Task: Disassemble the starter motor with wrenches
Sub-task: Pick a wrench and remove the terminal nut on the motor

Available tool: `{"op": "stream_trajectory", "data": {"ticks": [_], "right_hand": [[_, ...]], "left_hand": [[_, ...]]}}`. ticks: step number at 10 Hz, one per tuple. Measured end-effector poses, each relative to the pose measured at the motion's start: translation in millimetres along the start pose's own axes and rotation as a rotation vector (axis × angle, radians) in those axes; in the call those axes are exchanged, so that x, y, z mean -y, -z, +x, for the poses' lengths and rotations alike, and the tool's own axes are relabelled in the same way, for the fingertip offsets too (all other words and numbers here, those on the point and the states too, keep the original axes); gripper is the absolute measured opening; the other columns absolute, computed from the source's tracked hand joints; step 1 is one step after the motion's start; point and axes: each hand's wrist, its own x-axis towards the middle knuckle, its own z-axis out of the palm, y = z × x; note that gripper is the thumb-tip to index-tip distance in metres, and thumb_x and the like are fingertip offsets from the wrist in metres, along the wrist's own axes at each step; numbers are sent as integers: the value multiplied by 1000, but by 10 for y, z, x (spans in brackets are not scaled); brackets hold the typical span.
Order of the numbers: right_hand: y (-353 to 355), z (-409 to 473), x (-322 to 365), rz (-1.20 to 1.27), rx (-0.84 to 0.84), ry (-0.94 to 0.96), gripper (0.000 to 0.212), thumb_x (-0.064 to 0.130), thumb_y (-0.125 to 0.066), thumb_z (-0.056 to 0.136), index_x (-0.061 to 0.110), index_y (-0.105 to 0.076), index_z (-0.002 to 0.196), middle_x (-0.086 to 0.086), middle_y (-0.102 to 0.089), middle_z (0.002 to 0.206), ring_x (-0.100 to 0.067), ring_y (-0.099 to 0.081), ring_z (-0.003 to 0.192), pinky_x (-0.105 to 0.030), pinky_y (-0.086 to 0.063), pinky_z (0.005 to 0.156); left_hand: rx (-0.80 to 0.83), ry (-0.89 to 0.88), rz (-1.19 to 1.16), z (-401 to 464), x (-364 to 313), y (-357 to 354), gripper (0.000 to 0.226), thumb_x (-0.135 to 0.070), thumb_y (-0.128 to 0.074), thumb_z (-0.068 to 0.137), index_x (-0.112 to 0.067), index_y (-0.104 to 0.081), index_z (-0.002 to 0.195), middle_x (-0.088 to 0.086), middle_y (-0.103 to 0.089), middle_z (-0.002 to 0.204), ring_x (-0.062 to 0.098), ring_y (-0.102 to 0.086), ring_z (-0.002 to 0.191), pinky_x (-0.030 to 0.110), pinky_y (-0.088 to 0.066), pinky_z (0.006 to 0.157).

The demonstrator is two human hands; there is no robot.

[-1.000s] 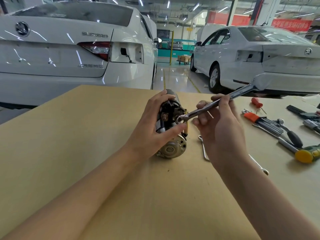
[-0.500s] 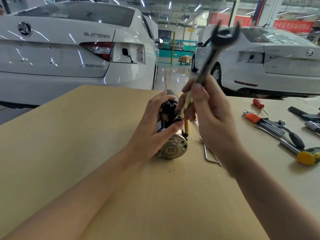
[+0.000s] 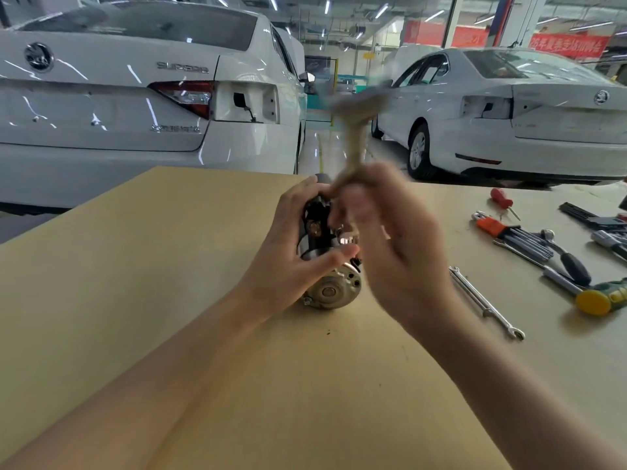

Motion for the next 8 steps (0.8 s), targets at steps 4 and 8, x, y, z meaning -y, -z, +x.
{"op": "stream_trajectory", "data": {"ticks": [4, 8], "right_hand": [[73, -113, -147, 952, -617, -815, 27, 22, -30, 105, 11, -49, 89, -9, -67, 70, -15, -51, 49, -26, -52, 54], [-4, -86, -85, 302, -356, -391, 23, 17, -31, 104, 16, -49, 90, -9, -64, 74, -19, -58, 50, -31, -49, 50]], "left_hand": [[-22, -32, -9, -22, 66, 20, 49, -47, -61, 81, -45, -39, 125, -9, -36, 143, 14, -39, 136, 43, -38, 112], [17, -44, -31, -30, 54, 15, 46, -31, -61, 87, -45, -38, 125, -26, -31, 140, 3, -25, 143, 29, -26, 118]]}}
